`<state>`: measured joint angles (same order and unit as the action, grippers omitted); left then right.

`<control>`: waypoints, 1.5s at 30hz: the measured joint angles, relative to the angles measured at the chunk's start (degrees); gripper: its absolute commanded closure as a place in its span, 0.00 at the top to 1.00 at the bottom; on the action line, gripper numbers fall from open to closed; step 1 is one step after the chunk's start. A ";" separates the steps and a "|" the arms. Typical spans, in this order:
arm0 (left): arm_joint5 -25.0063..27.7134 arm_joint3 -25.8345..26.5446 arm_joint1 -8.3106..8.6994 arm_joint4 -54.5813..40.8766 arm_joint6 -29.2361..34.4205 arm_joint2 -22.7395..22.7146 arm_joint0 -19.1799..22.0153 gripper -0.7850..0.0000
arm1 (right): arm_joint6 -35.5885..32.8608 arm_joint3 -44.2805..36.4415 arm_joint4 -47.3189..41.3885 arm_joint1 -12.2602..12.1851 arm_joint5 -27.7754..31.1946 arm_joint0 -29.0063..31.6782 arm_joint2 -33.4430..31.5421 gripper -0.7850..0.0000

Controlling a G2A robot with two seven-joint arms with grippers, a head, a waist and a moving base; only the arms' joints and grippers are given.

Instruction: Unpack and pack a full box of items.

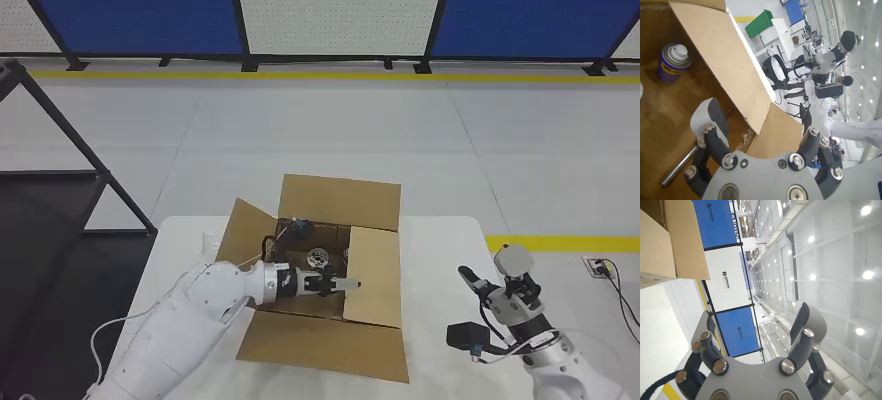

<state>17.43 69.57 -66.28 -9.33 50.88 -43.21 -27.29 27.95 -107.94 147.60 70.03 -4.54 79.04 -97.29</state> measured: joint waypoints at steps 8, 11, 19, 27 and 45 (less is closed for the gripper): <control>-0.28 -2.87 -2.62 -1.74 -3.03 2.53 2.26 1.00 | 2.97 -0.87 0.69 -0.54 -0.66 2.10 -0.86 1.00; 0.46 -3.80 -3.39 -2.66 -3.26 2.95 3.01 1.00 | 4.98 -1.44 1.37 -0.79 -0.98 2.88 -1.07 1.00; 3.97 -4.11 -4.94 -4.16 -3.25 3.29 3.86 1.00 | 9.21 -2.76 2.22 -1.33 -1.62 3.99 -0.41 1.00; 5.86 -2.40 -6.28 -3.88 -3.48 3.59 4.79 1.00 | 10.63 -4.01 3.43 -1.72 -1.49 3.75 1.49 1.00; 8.40 -8.79 -11.67 -11.46 0.32 7.01 10.16 1.00 | 25.76 -6.36 -7.63 -3.31 -5.28 10.18 -6.86 1.00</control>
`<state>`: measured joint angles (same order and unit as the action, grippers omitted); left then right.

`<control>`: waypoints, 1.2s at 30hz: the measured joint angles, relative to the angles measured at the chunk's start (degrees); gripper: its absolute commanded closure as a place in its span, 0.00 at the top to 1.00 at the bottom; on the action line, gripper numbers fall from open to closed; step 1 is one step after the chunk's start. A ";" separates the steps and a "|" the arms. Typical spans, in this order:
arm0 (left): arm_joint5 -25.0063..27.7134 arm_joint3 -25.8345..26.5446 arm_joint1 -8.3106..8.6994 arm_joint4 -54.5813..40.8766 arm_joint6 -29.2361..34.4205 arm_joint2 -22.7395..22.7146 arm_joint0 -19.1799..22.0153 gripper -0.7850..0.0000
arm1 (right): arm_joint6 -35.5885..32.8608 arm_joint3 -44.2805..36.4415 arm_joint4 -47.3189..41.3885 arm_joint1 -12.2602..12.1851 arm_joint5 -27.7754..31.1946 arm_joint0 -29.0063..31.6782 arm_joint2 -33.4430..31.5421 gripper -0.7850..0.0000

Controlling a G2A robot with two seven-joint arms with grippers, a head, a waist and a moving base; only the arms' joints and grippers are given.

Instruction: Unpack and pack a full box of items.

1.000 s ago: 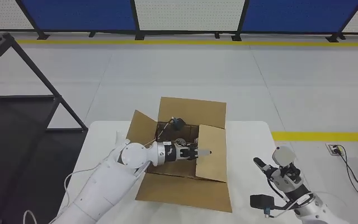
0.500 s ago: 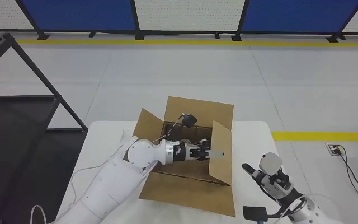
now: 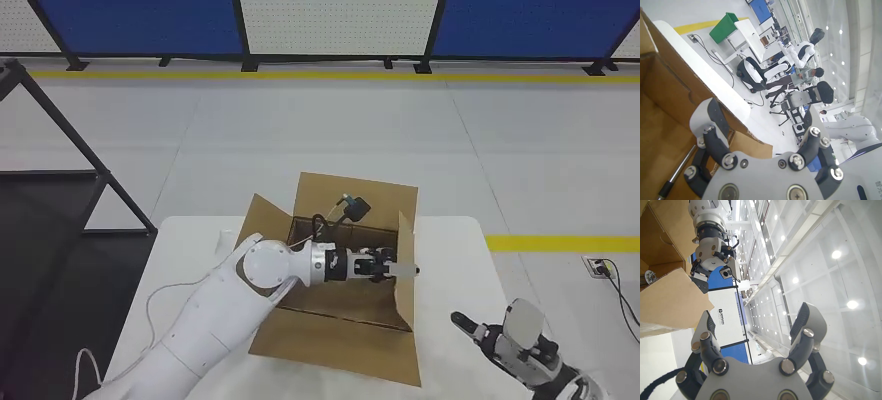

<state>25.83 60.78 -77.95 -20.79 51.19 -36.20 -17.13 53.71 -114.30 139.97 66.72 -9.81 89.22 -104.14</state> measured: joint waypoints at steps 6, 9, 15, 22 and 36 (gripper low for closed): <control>-0.07 -4.04 -3.26 -3.80 1.63 2.65 3.17 1.00 | -1.14 -2.57 -0.24 -0.22 -1.29 4.16 -3.74 1.00; 0.25 -7.63 -5.43 -5.35 1.58 4.37 5.00 1.00 | -4.40 -3.92 0.92 -0.16 -0.87 6.37 -4.47 1.00; 1.96 -15.76 -10.32 -8.54 0.44 7.41 7.70 1.00 | -10.83 -4.45 3.06 -0.08 1.69 6.92 -2.43 1.00; 3.83 -23.93 -15.79 -11.31 0.57 9.89 8.97 1.00 | -12.74 -2.98 4.43 -0.31 2.69 5.53 -1.35 1.00; 5.11 -36.06 -23.38 -12.83 3.99 10.64 11.07 1.00 | -14.20 -3.20 6.36 -0.73 2.54 4.27 0.40 1.00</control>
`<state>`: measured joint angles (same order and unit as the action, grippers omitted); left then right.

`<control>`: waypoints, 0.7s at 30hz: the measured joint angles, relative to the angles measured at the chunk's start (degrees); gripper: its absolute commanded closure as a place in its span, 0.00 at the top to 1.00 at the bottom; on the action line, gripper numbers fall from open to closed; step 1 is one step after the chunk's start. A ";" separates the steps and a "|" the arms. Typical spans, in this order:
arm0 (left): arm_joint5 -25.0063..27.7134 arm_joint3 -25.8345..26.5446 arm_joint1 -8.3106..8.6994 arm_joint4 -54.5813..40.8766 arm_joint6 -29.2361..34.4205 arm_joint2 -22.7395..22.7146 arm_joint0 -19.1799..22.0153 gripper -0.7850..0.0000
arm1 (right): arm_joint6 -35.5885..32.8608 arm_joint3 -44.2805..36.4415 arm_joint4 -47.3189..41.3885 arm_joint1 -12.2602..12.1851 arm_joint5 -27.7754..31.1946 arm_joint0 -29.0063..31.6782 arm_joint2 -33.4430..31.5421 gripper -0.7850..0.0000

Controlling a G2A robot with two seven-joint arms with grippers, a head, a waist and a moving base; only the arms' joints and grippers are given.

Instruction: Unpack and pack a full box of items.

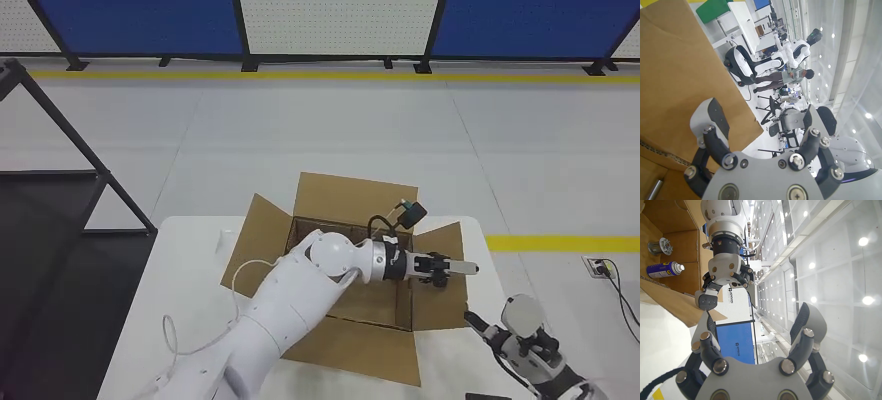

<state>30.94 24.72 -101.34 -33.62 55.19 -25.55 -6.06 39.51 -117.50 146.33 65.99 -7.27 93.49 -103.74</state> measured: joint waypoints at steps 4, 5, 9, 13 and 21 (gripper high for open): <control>0.47 -2.30 -1.16 -0.01 0.72 -0.54 0.46 1.00 | -0.81 0.46 3.55 -0.29 3.01 -0.78 0.99 1.00; 0.68 -3.16 -1.39 -0.16 1.04 -0.85 0.71 1.00 | -1.61 0.64 4.67 -0.37 4.32 -1.07 1.23 1.00; 1.50 -5.51 -1.93 -0.47 2.12 -1.89 1.50 1.00 | -4.37 1.33 6.91 -0.50 6.82 -1.78 2.17 1.00; 3.42 -6.85 -2.08 -0.53 2.81 -3.06 2.25 1.00 | -7.18 2.07 8.18 -0.59 8.37 -3.03 2.88 1.00; 10.69 -8.74 -0.12 -2.46 6.28 -7.43 4.95 1.00 | -13.06 4.16 9.26 -0.66 14.01 -7.21 6.02 1.00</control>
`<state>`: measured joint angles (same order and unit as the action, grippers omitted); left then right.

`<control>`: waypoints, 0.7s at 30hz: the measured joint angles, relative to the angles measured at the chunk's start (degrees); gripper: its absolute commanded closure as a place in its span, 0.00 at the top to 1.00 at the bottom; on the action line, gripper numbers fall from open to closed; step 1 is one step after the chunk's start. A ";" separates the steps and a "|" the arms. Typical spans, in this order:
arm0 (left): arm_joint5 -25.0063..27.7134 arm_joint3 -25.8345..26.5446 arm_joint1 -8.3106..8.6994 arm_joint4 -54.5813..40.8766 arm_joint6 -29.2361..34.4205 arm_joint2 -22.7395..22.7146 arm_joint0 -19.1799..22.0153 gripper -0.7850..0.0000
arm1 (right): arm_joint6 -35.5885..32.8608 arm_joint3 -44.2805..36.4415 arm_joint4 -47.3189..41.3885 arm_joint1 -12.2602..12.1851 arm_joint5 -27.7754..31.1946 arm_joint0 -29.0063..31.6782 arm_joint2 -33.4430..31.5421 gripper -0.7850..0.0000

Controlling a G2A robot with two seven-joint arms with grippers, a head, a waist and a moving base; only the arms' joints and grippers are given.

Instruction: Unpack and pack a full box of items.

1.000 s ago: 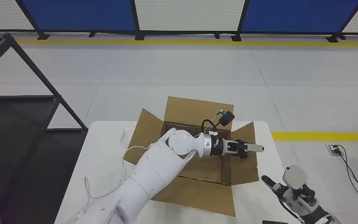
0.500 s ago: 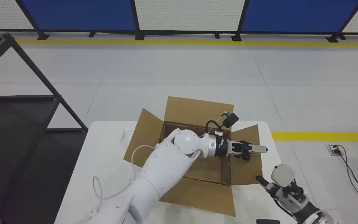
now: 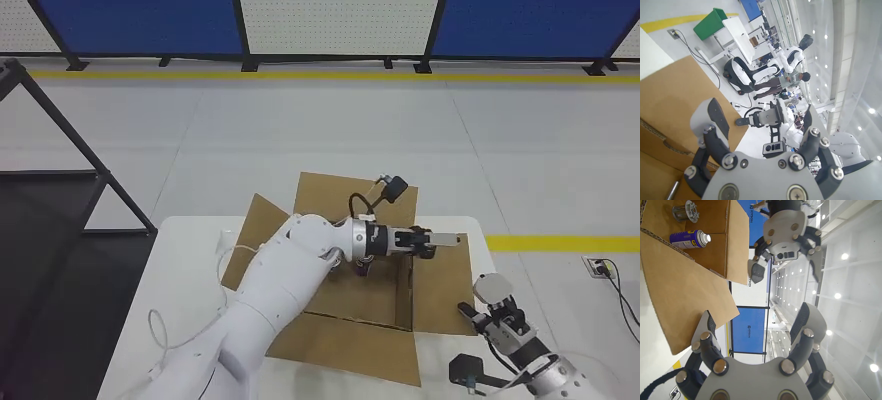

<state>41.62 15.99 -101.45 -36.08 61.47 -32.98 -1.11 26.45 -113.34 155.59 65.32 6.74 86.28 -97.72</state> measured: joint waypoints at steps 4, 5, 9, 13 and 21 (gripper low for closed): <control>2.56 2.15 2.47 0.89 -1.24 -2.08 0.85 1.00 | -2.01 1.68 -0.38 0.07 2.85 -3.63 3.05 1.00; 3.06 3.05 3.27 1.37 -1.80 -2.57 0.86 1.00 | -2.68 2.01 0.15 0.09 3.40 -4.55 3.92 1.00; 5.94 8.79 7.91 4.54 -4.70 -5.24 -0.26 1.00 | -5.36 3.11 1.39 0.19 4.82 -7.46 6.72 1.00; 8.85 17.50 13.52 8.33 -7.62 -9.35 -3.86 1.00 | -7.03 3.56 0.75 0.19 5.23 -8.16 6.88 1.00; 5.69 48.66 27.15 17.22 -4.45 -26.43 -23.94 1.00 | -8.78 3.65 -2.05 -0.03 4.57 -6.02 4.12 1.00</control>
<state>47.31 64.64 -74.30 -18.87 57.01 -59.41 -25.05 17.67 -109.70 153.54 65.30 11.30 80.26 -93.60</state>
